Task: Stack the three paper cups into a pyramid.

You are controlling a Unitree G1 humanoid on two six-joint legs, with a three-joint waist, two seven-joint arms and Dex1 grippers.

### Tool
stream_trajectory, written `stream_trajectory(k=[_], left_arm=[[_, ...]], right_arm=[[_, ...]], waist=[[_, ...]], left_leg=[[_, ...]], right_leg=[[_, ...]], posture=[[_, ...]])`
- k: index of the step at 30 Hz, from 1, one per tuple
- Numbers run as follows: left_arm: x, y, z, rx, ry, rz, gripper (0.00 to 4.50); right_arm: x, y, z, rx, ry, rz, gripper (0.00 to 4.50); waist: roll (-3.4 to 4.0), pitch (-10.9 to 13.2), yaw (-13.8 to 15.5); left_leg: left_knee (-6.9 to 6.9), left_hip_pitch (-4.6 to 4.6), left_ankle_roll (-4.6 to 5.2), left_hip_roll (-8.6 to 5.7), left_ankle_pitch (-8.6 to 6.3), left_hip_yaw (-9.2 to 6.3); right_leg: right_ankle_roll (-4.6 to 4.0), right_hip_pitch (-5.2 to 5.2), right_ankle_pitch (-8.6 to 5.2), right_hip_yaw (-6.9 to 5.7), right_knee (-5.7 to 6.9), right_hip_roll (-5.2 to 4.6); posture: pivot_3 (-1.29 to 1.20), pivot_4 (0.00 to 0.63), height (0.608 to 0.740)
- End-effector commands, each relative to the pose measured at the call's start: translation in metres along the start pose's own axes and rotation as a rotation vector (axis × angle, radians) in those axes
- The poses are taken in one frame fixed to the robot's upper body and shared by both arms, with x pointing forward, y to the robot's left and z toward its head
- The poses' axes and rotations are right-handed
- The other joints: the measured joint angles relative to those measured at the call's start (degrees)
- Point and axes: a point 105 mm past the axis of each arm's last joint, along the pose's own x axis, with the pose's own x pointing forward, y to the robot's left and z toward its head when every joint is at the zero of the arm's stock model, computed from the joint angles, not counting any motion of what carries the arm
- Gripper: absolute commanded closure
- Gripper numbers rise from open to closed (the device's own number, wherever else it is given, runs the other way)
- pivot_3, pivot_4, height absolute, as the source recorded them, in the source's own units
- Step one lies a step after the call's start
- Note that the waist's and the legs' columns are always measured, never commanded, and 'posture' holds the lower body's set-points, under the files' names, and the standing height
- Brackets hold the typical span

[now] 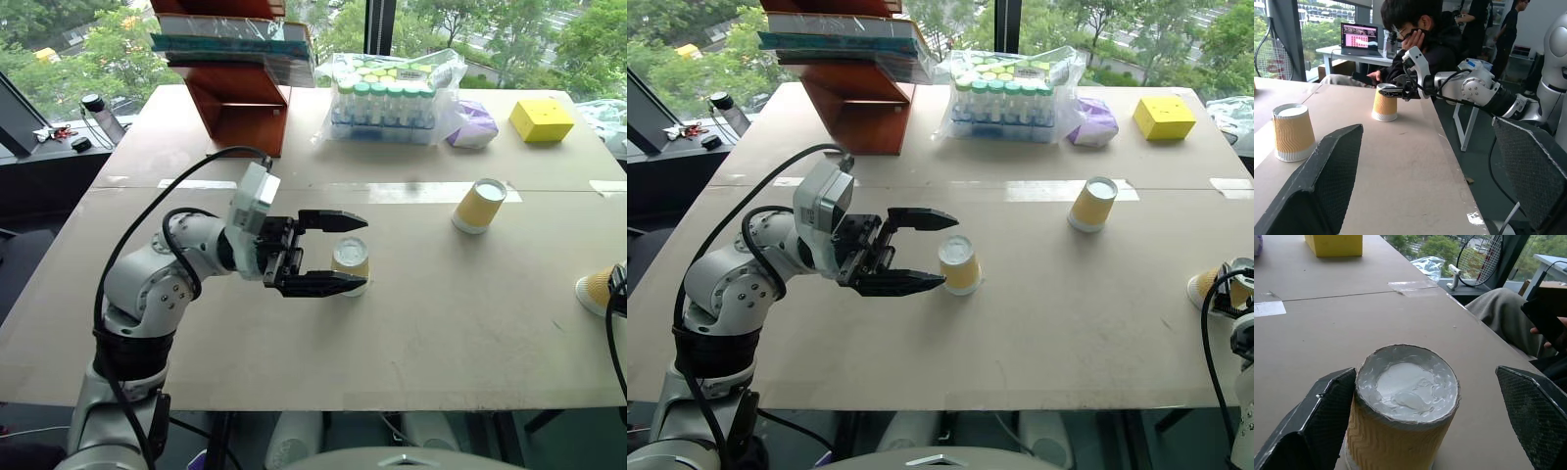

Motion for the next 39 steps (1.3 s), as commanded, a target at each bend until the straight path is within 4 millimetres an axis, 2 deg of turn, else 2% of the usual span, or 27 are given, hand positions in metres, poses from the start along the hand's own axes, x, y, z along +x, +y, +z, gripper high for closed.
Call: stream_trajectory(k=[1,5,8,9,11,12,15,18,19,21,22,23,25,28,31,34,39], left_arm=[[0.007,-0.005,0.009,0.038,-0.009,-0.019,0.12],[0.007,-0.006,0.009,0.036,-0.006,-0.019,0.12],[0.006,-0.006,0.008,0.033,0.0,-0.019,0.0],[0.005,-0.006,0.008,0.033,0.002,-0.019,0.0],[0.004,-0.007,0.008,0.032,0.005,-0.02,0.0],[0.004,-0.007,0.008,0.032,0.006,-0.02,0.0],[0.002,-0.006,0.008,0.031,0.009,-0.016,0.0],[0.0,-0.002,0.008,0.032,-0.003,0.02,0.0],[-0.002,0.002,0.008,0.039,-0.014,0.052,0.0],[-0.015,0.02,0.011,0.005,-0.086,0.185,0.0],[-0.026,0.028,0.009,0.018,-0.1,0.249,0.0],[-0.035,0.032,0.006,0.025,-0.105,0.292,0.0],[-0.052,0.037,-0.003,0.038,-0.101,0.358,0.0],[-0.074,0.03,-0.026,-0.03,-0.024,0.375,0.0],[-0.089,0.024,-0.039,-0.054,0.015,0.399,0.0],[-0.091,0.018,-0.044,-0.047,0.038,0.386,0.0],[-0.09,0.013,-0.043,-0.039,0.051,0.381,0.0]], right_arm=[[0.0,-0.009,0.001,0.024,-0.004,-0.018,0.0],[0.002,-0.01,0.0,0.03,-0.003,-0.011,0.0],[0.003,-0.011,-0.001,0.029,-0.004,-0.008,0.74],[0.003,-0.011,-0.001,0.026,-0.004,-0.002,1.12],[0.003,-0.011,-0.001,0.006,-0.006,0.01,2.14],[0.003,-0.011,-0.001,-0.001,-0.006,0.015,2.32],[0.003,-0.008,0.0,-0.023,-0.019,0.046,2.38],[0.001,0.005,0.007,-0.069,-0.055,0.128,2.38],[-0.002,0.018,0.014,-0.12,-0.086,0.194,2.38],[-0.017,0.071,0.029,-0.239,-0.148,0.463,2.38],[-0.031,0.107,0.038,-0.237,-0.181,0.626,2.38],[-0.043,0.133,0.043,-0.201,-0.198,0.74,2.38],[-0.059,0.168,0.044,-0.177,-0.196,0.886,2.38],[-0.071,0.193,0.032,-0.177,-0.155,0.995,2.38],[-0.086,0.212,0.018,-0.194,-0.114,1.125,2.38],[-0.088,0.222,0.011,-0.212,-0.1,1.171,2.38],[-0.092,0.238,0.015,-0.185,-0.119,1.255,2.38]], waist=[[0.0,0.0,-0.2],[0.0,0.0,-0.4],[0.0,0.0,-0.5],[0.0,0.0,-0.5],[0.0,0.0,-0.5],[0.0,0.0,-0.5],[0.0,0.0,-0.5],[0.0,0.0,-0.5],[0.0,0.0,-0.5],[0.12,0.1,-0.6],[0.17,0.1,-0.7],[0.15,0.1,-1.4],[0.12,0.1,-2.3],[0.03,0.1,-1.6],[-0.01,0.1,-0.3],[-0.06,0.2,0.1],[-0.15,0.1,-0.4]], left_leg=[[0.0,0.0,0.0,0.0,0.0,0.01],[0.0,0.01,0.0,0.0,0.0,0.01],[0.0,0.01,0.0,0.0,0.0,0.01],[0.0,0.01,0.0,0.0,0.0,0.01],[0.0,0.01,0.0,0.0,0.0,0.03],[0.0,0.01,0.0,0.0,0.0,0.03],[0.0,0.01,0.0,0.0,0.0,0.04],[0.0,0.01,0.0,0.0,0.0,0.04],[0.0,0.01,0.0,0.0,0.0,0.04],[0.0,0.02,0.0,0.01,0.0,0.05],[0.0,0.03,0.0,0.01,0.0,0.07],[0.0,0.08,0.0,0.02,0.0,0.13],[-0.01,0.17,0.0,0.19,0.0,0.1],[-0.1,0.21,0.0,0.24,0.0,-0.09],[-0.11,-0.09,-0.01,0.21,-0.01,-0.2],[-0.1,-0.23,-0.01,0.05,-0.01,-0.18],[-0.1,-0.2,-0.01,0.05,-0.01,-0.17]], right_leg=[[0.0,0.0,0.0,0.0,0.0,0.0],[0.0,0.0,0.0,0.0,0.0,0.01],[0.0,0.0,0.0,0.01,0.0,0.01],[0.0,0.0,0.0,0.01,0.0,0.01],[0.0,0.0,0.0,0.02,0.0,0.01],[0.0,0.0,0.0,0.02,0.0,0.01],[0.0,0.0,0.0,0.02,-0.01,0.01],[0.01,0.0,0.0,0.02,-0.01,0.02],[0.01,0.0,0.0,0.03,-0.01,0.01],[0.01,-0.01,0.0,0.05,-0.01,0.01],[0.02,-0.01,0.0,0.09,-0.01,0.01],[0.02,-0.01,0.0,0.15,-0.01,0.01],[0.02,-0.01,0.01,0.2,0.01,0.25],[-0.06,-0.02,-0.01,0.05,0.05,0.35],[-0.19,-0.15,-0.1,-0.16,-0.01,0.12],[-0.12,-0.21,-0.13,-0.18,-0.11,-0.15],[-0.11,-0.18,-0.13,-0.16,-0.13,-0.16]], posture=[[0.0,0.15,0.74],[0.0,0.15,0.74],[0.0,0.15,0.74],[0.0,0.15,0.74],[0.0,0.15,0.74],[0.0,0.15,0.74],[0.0,0.15,0.74],[0.0,0.15,0.74],[0.0,0.15,0.74],[0.0,0.15,0.74],[0.0,0.15,0.74],[0.0,0.15,0.74],[0.0,0.15,0.74],[0.0,0.15,0.74],[0.0,0.15,0.74],[0.0,0.15,0.74],[0.0,0.15,0.74]])
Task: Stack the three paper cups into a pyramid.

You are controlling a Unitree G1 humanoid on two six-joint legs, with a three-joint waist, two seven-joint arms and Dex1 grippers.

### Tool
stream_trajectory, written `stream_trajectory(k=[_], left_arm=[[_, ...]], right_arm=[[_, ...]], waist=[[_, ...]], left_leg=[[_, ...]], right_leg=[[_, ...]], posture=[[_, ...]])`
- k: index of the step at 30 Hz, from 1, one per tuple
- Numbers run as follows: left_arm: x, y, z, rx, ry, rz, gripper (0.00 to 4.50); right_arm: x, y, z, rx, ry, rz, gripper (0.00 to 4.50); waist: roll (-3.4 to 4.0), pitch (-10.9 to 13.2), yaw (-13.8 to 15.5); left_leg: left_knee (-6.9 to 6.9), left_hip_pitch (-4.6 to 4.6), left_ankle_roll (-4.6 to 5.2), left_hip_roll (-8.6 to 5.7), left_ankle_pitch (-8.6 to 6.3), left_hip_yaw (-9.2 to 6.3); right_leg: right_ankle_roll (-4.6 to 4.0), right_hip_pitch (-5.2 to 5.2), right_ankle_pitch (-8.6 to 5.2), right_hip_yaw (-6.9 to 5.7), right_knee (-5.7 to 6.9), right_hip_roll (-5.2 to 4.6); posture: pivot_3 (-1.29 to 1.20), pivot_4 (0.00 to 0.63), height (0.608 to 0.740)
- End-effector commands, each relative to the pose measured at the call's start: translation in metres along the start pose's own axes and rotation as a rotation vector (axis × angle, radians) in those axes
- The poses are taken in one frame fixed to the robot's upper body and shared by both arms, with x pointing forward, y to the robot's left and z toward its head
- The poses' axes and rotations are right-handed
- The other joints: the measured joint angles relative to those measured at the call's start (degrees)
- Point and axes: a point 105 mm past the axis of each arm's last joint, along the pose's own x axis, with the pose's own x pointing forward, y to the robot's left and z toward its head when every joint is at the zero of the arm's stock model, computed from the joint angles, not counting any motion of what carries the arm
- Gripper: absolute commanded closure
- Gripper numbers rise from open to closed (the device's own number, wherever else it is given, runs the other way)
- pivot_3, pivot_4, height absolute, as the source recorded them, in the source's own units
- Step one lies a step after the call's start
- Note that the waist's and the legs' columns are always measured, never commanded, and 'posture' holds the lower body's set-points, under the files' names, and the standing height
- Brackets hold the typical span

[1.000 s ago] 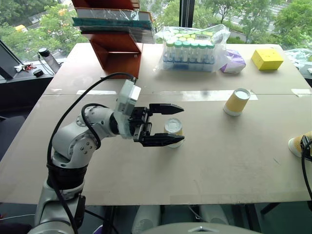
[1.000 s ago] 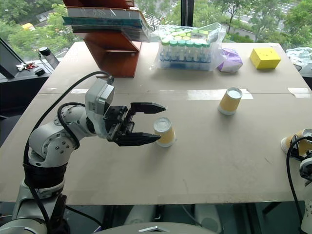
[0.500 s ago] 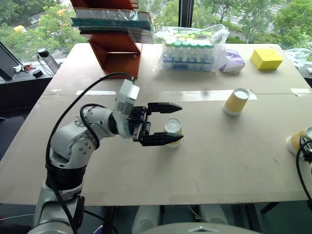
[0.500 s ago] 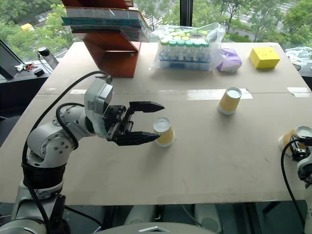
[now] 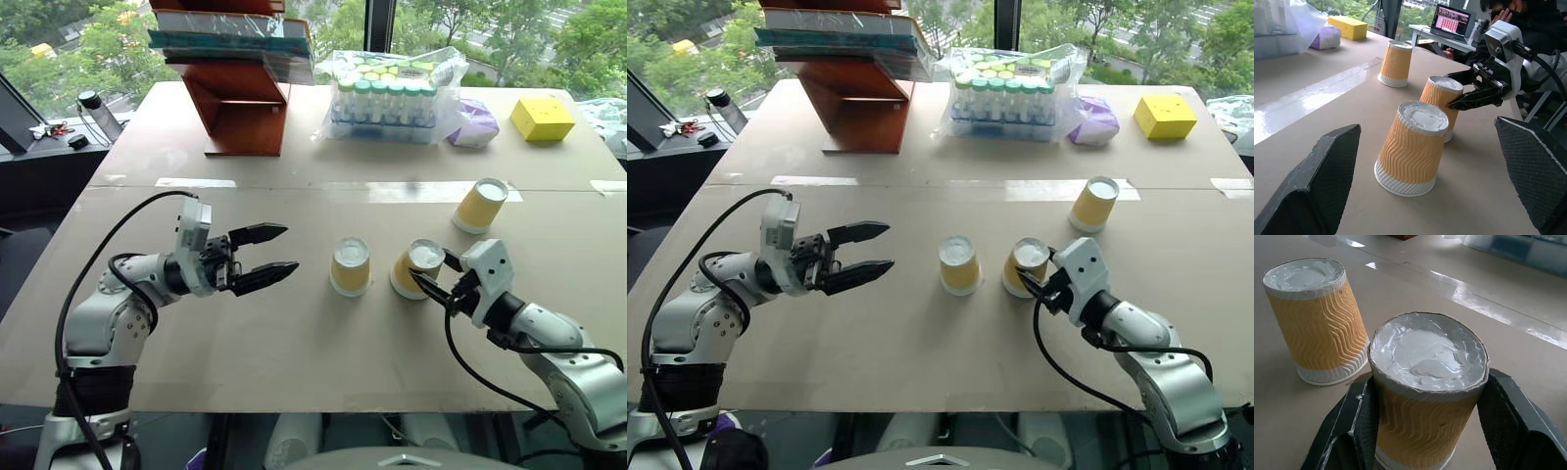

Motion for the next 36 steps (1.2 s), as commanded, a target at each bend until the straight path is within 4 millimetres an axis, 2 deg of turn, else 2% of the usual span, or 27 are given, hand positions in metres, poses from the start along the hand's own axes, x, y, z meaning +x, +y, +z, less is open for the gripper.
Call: stream_trajectory(k=[1,7,17,19,20,22,23,29,31,33,36], left_arm=[[-0.002,-0.008,0.011,0.063,0.001,-0.022,0.0],[-0.003,-0.012,0.012,0.069,0.015,-0.02,0.0],[-0.01,-0.013,0.004,0.065,0.029,-0.013,0.0],[-0.009,-0.013,0.004,0.066,0.029,-0.016,0.0],[-0.009,-0.013,0.004,0.067,0.029,-0.019,0.0],[-0.008,-0.014,0.004,0.066,0.028,-0.024,0.0],[-0.007,-0.014,0.004,0.066,0.028,-0.027,0.0],[-0.006,-0.017,0.01,0.066,-0.009,-0.051,0.0],[-0.005,-0.016,0.015,0.072,-0.034,-0.045,0.0],[-0.003,-0.015,0.02,0.075,-0.055,-0.037,0.0],[0.0,-0.015,0.023,0.077,-0.069,-0.035,0.0]], right_arm=[[0.005,0.01,0.013,-0.015,-0.058,0.077,2.38],[0.011,0.024,0.014,-0.033,-0.06,0.19,2.38],[0.023,0.022,0.006,-0.057,-0.03,0.164,2.38],[0.022,0.019,0.005,-0.062,-0.023,0.156,1.37],[0.02,0.019,0.005,-0.073,-0.019,0.161,1.11],[0.016,0.016,0.008,-0.113,-0.021,0.156,0.13],[0.014,0.014,0.01,-0.132,-0.027,0.148,0.05],[-0.017,-0.003,0.064,-0.094,-0.193,0.119,0.05],[-0.024,-0.017,0.075,-0.108,-0.211,0.063,0.05],[-0.026,-0.038,0.078,-0.141,-0.187,-0.031,0.05],[-0.022,-0.082,0.066,-0.165,-0.099,-0.221,0.05]], waist=[[0.0,0.0,-0.2],[0.01,0.0,-0.3],[-0.01,0.0,-0.3],[-0.01,0.0,-0.3],[-0.01,0.0,-0.3],[0.0,0.0,-0.3],[0.0,0.0,-0.2],[-0.01,0.0,-0.2],[-0.01,0.0,-0.2],[-0.01,0.0,-0.2],[-0.02,0.0,-0.3]], left_leg=[[-0.01,0.02,0.0,0.02,0.0,-0.02],[-0.07,0.08,0.0,0.04,0.0,-0.06],[-0.07,0.09,0.0,0.03,0.0,-0.04],[-0.07,0.1,0.0,0.02,0.0,-0.03],[-0.06,0.1,0.0,0.02,0.0,-0.03],[-0.06,0.1,0.0,0.02,0.0,-0.03],[-0.06,0.09,0.0,0.02,0.0,-0.03],[-0.07,0.08,0.0,0.03,0.0,-0.04],[-0.06,0.09,0.0,0.03,0.0,-0.05],[-0.06,0.09,0.0,0.02,0.0,-0.04],[-0.06,0.11,0.0,0.02,0.0,-0.02]], right_leg=[[0.0,0.0,0.0,-0.01,0.06,0.02],[-0.01,-0.03,-0.01,-0.03,0.17,0.08],[-0.01,-0.03,0.0,-0.02,0.18,0.07],[-0.01,-0.02,0.0,-0.01,0.18,0.07],[-0.01,-0.02,0.0,-0.01,0.18,0.07],[-0.01,-0.02,0.0,-0.01,0.18,0.06],[-0.01,-0.02,0.0,-0.01,0.17,0.06],[0.0,-0.02,0.0,-0.02,0.17,0.05],[0.0,-0.01,0.0,-0.02,0.17,0.05],[0.0,0.0,0.0,-0.03,0.17,0.05],[0.0,0.0,0.0,-0.01,0.18,0.06]], posture=[[0.0,0.15,0.74],[0.0,0.15,0.74],[0.0,0.15,0.74],[0.0,0.15,0.74],[0.0,0.15,0.74],[0.0,0.15,0.74],[0.0,0.15,0.74],[0.0,0.15,0.74],[0.0,0.15,0.74],[0.0,0.15,0.74],[0.0,0.15,0.74]])
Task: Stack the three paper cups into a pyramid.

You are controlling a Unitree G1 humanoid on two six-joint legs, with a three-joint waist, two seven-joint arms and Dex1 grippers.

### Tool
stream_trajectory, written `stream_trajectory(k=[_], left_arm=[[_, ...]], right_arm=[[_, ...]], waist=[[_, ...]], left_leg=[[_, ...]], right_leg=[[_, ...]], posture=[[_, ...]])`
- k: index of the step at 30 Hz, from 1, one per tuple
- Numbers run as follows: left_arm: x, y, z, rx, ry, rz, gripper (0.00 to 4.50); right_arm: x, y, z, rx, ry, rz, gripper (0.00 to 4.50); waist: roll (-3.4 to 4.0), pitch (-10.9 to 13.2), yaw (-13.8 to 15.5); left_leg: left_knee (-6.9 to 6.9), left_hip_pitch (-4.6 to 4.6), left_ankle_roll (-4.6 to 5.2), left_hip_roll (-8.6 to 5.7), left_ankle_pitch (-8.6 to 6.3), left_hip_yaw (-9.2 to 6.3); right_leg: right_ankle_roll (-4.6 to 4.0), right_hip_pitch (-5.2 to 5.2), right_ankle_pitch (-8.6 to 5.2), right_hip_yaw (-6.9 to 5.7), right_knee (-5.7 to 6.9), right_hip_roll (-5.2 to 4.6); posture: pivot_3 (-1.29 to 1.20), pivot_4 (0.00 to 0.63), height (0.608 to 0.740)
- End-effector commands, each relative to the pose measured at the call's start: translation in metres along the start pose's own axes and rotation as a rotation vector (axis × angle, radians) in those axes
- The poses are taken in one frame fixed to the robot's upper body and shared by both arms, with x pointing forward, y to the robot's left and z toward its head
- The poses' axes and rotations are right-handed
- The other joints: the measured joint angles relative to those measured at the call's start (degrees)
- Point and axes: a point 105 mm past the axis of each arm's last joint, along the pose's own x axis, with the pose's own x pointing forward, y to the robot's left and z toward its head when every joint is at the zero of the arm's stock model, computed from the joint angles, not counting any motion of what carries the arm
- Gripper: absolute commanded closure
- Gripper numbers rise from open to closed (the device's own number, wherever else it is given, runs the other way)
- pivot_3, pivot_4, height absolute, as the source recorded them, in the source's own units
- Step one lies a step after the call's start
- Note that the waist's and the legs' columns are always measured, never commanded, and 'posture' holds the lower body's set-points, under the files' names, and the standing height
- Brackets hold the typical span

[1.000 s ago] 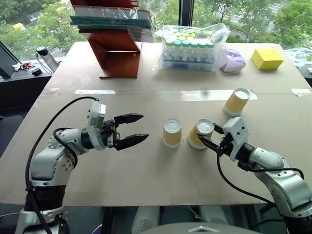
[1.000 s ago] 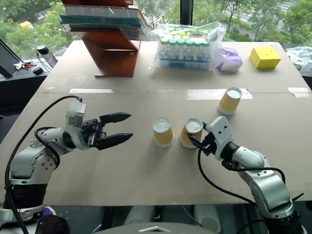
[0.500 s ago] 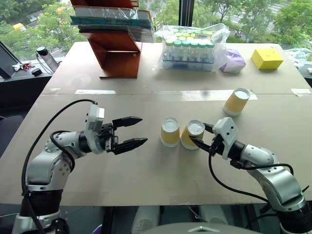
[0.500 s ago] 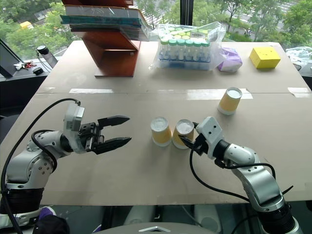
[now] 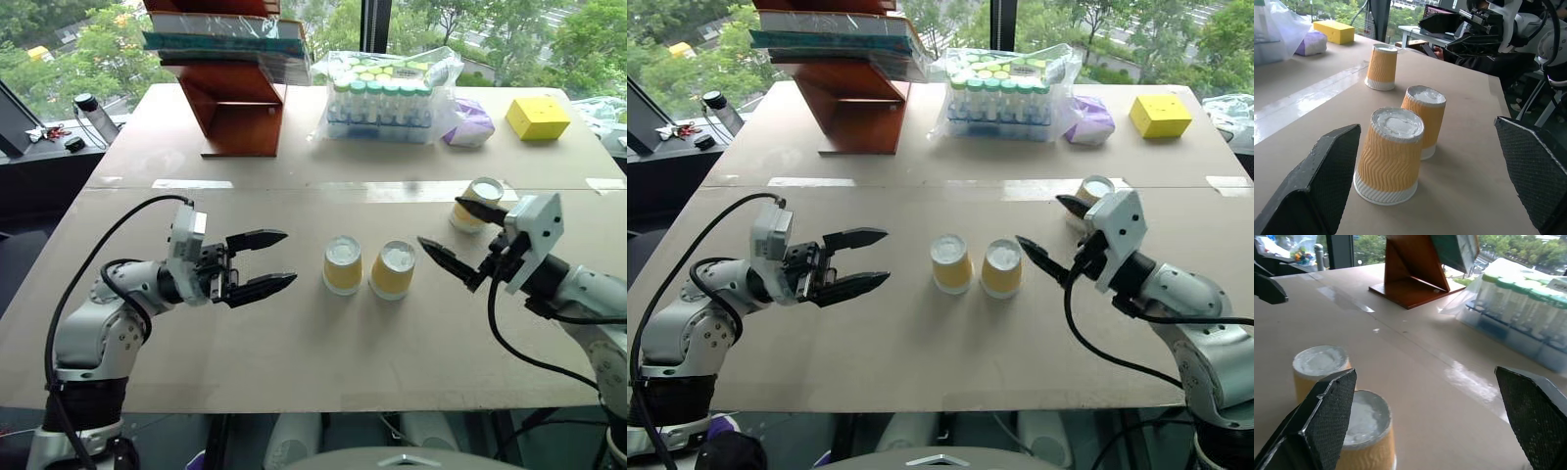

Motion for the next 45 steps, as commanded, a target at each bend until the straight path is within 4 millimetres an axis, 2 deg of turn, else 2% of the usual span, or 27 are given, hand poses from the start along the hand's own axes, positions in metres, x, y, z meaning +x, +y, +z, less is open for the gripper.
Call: stream_trajectory(k=[1,4,9,19,21,25,26,29,32,34,36,38,41,45], left_arm=[[0.004,-0.004,0.016,0.051,-0.042,-0.017,0.0],[0.006,-0.008,0.016,0.052,-0.041,-0.014,0.0],[0.009,-0.012,0.018,0.057,-0.043,0.003,0.0],[0.003,-0.015,0.018,0.056,-0.046,0.037,0.0],[0.0,-0.015,0.018,0.059,-0.045,0.037,0.0],[-0.004,-0.013,0.017,0.058,-0.048,0.041,0.0],[-0.004,-0.013,0.017,0.058,-0.048,0.041,0.0],[-0.005,-0.012,0.016,0.057,-0.046,0.043,0.0],[-0.009,-0.008,0.008,0.032,-0.023,0.062,0.0],[-0.015,-0.008,0.003,0.026,-0.004,0.062,0.0],[-0.02,-0.007,0.0,0.088,0.003,0.07,0.0],[-0.022,-0.008,-0.002,0.104,0.012,0.045,0.0],[-0.021,-0.006,0.008,0.089,-0.037,0.013,0.0],[-0.017,-0.01,0.009,0.023,-0.001,-0.027,0.0]], right_arm=[[0.001,-0.043,-0.016,-0.047,0.084,-0.191,0.05],[0.01,-0.069,-0.037,-0.011,0.131,-0.286,0.05],[0.022,-0.096,-0.05,0.049,0.136,-0.382,0.05],[0.037,-0.109,-0.068,0.258,0.105,-0.391,0.05],[0.038,-0.111,-0.07,0.263,0.099,-0.39,0.56],[0.039,-0.112,-0.067,0.233,0.087,-0.376,2.13],[0.039,-0.112,-0.066,0.219,0.085,-0.367,2.32],[0.038,-0.107,-0.058,0.169,0.064,-0.328,2.32],[0.042,-0.08,-0.03,0.082,-0.013,-0.158,2.32],[0.048,-0.041,0.017,0.087,-0.129,0.042,2.32],[0.048,0.001,0.051,0.047,-0.176,0.24,2.32],[0.046,0.023,0.062,0.031,-0.167,0.333,2.32],[0.048,0.058,0.062,0.01,-0.084,0.471,2.32],[0.048,0.081,0.06,0.015,-0.046,0.572,2.32]], waist=[[-0.01,0.0,0.0],[0.01,0.0,0.0],[0.04,0.0,-0.1],[0.05,0.0,-0.1],[0.06,0.0,-0.1],[0.06,0.0,-0.1],[0.06,0.0,-0.1],[0.07,0.0,-0.1],[0.1,0.1,-0.1],[0.13,0.1,-0.4],[0.22,0.1,-1.0],[0.21,0.1,-1.1],[0.05,0.0,-0.6],[-0.05,0.1,-0.1]], left_leg=[[0.0,0.0,0.0,-0.01,0.0,0.02],[0.0,0.0,0.0,-0.05,0.0,0.07],[-0.05,-0.01,0.0,-0.03,0.0,0.16],[-0.11,0.0,0.0,-0.02,0.0,0.15],[-0.12,0.0,0.0,-0.02,0.0,0.15],[-0.12,0.0,0.0,-0.03,0.0,0.16],[-0.13,0.0,0.0,-0.03,0.0,0.15],[-0.13,0.0,0.0,-0.03,0.0,0.16],[-0.14,-0.01,0.0,-0.03,0.0,0.16],[-0.2,0.0,0.0,-0.01,0.0,0.15],[-0.26,-0.01,0.0,0.03,0.0,0.22],[-0.31,-0.02,0.0,0.08,0.0,0.18],[-0.32,-0.02,0.0,0.1,0.0,0.08],[-0.32,-0.05,0.0,-0.01,0.0,0.11]], right_leg=[[0.0,0.0,0.0,0.01,0.0,0.0],[-0.01,0.0,0.0,0.05,-0.01,0.01],[0.0,-0.06,0.01,0.15,0.0,0.01],[0.0,-0.07,0.02,0.14,0.01,0.0],[0.0,-0.07,0.02,0.13,0.0,0.0],[0.0,-0.07,0.02,0.13,0.0,0.01],[0.0,-0.08,0.02,0.13,0.0,0.01],[0.0,-0.08,0.02,0.13,0.0,0.0],[0.0,-0.08,0.01,0.14,-0.01,0.0],[0.0,-0.11,0.01,0.14,-0.01,0.01],[0.0,-0.24,0.02,0.23,0.08,0.01],[-0.01,-0.29,0.01,0.2,0.11,0.03],[-0.02,-0.25,0.0,0.08,0.08,0.01],[-0.02,-0.22,0.01,0.09,-0.01,-0.12]], posture=[[0.0,0.15,0.74],[0.0,0.15,0.74],[0.0,0.15,0.74],[0.0,0.15,0.74],[0.0,0.15,0.74],[0.0,0.15,0.74],[0.0,0.15,0.74],[0.0,0.15,0.74],[0.0,0.15,0.74],[0.0,0.15,0.74],[0.0,0.15,0.74],[0.0,0.15,0.74],[0.0,0.15,0.74],[0.0,0.15,0.74]])
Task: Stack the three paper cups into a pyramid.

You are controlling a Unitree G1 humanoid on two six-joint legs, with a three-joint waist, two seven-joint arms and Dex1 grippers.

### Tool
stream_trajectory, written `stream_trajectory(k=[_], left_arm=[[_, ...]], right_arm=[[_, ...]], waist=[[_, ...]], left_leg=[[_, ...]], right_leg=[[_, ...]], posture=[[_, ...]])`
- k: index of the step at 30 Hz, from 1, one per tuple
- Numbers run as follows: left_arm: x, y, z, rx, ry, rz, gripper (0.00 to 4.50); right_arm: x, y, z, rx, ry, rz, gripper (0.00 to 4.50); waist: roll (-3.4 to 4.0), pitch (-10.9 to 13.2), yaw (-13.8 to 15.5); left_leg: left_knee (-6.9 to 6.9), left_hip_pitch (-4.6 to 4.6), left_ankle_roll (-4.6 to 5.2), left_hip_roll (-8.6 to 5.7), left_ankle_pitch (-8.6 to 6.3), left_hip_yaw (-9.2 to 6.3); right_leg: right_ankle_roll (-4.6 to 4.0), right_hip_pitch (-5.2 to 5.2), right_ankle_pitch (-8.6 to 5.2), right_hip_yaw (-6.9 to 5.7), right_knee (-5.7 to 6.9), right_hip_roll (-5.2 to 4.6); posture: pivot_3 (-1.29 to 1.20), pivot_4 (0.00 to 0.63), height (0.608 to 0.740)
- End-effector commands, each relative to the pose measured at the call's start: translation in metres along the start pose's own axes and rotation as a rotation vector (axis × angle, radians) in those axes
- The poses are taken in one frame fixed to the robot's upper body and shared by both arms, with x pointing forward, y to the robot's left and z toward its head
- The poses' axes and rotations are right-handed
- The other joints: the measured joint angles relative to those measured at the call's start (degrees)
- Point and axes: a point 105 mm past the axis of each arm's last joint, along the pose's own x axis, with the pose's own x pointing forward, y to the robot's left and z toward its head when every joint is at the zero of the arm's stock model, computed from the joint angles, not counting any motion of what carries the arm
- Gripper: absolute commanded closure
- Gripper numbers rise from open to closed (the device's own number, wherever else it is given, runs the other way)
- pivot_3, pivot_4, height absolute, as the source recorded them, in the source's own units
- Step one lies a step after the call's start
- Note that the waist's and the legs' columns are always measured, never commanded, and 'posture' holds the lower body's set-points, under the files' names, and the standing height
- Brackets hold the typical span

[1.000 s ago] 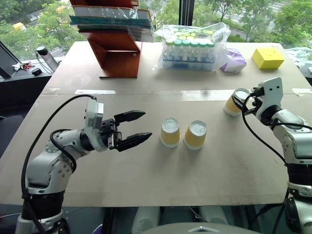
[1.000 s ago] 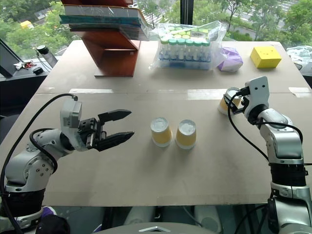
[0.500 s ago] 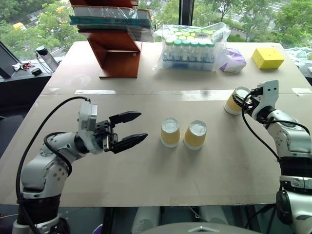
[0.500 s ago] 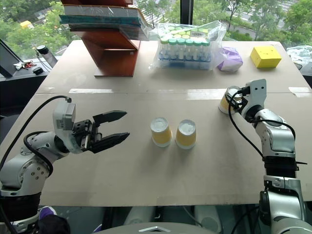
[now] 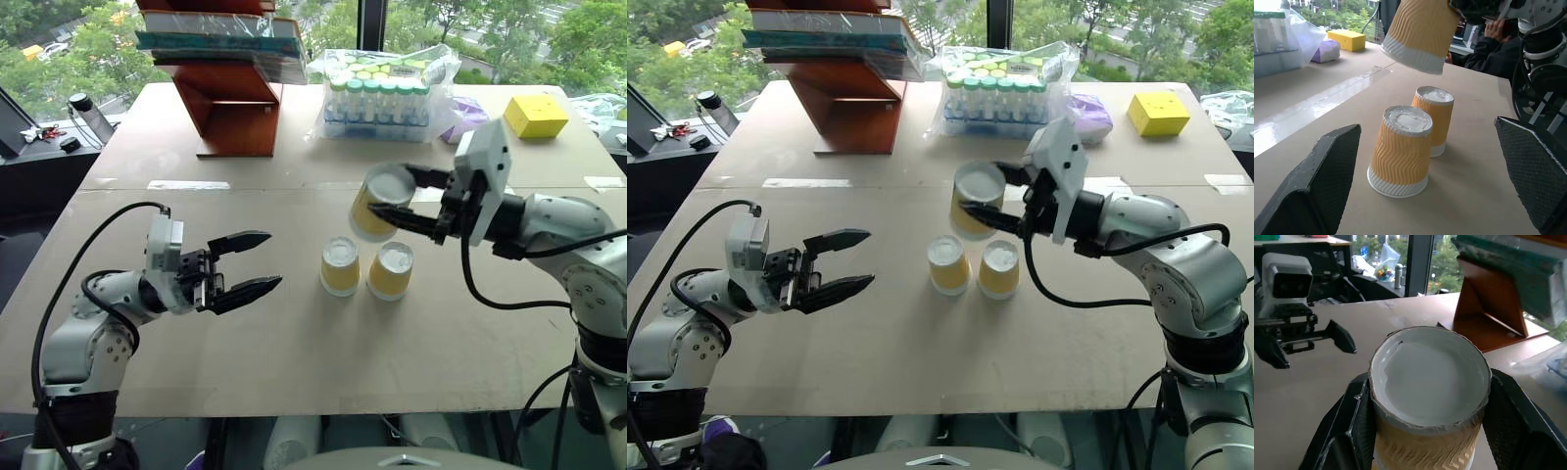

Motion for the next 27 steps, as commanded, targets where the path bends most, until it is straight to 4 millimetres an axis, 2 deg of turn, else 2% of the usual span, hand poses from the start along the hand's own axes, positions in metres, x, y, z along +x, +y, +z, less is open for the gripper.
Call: stream_trajectory(k=[1,6,12,15,22,27], left_arm=[[0.005,-0.005,0.013,0.021,0.004,-0.036,0.0],[0.015,-0.01,0.017,0.001,0.0,-0.048,0.0],[0.018,-0.012,0.023,-0.006,-0.009,-0.048,0.0],[0.016,-0.013,0.024,-0.012,-0.011,-0.045,0.0],[0.006,-0.011,0.017,-0.026,-0.004,-0.031,0.0],[0.0,-0.012,0.011,-0.032,-0.006,-0.03,0.0]], right_arm=[[0.005,0.014,0.007,-0.033,0.003,0.063,2.32],[0.009,0.008,-0.013,-0.063,0.092,0.044,2.32],[0.006,0.003,-0.015,-0.073,0.109,0.034,2.32],[0.003,0.001,-0.009,-0.082,0.113,0.037,2.32],[0.001,-0.003,-0.004,-0.089,0.122,0.041,2.32],[0.0,-0.003,-0.011,-0.064,0.139,0.047,2.32]], waist=[[-0.01,0.0,0.2],[-0.03,0.0,0.1],[-0.03,0.0,0.1],[-0.03,0.0,0.1],[-0.03,0.0,0.1],[-0.03,0.0,0.1]], left_leg=[[0.0,-0.01,0.0,0.0,0.0,0.0],[0.0,-0.03,0.0,-0.01,0.0,-0.03],[-0.01,-0.02,0.0,0.01,0.0,-0.02],[-0.01,-0.02,0.0,0.0,0.0,-0.01],[-0.01,-0.02,0.0,0.0,0.0,-0.01],[-0.02,-0.02,0.0,0.01,0.0,-0.01]], right_leg=[[0.0,0.0,0.0,0.0,-0.02,-0.01],[0.01,-0.02,0.0,-0.04,-0.03,0.01],[0.01,-0.03,0.0,-0.03,0.01,0.03],[0.01,-0.03,0.0,-0.02,0.0,0.02],[0.0,-0.04,0.0,-0.03,-0.01,0.03],[0.0,-0.04,0.0,-0.03,-0.01,0.02]], posture=[[0.0,0.15,0.74],[0.0,0.15,0.74],[0.0,0.15,0.74],[0.0,0.15,0.74],[0.0,0.15,0.74],[0.0,0.15,0.74]])
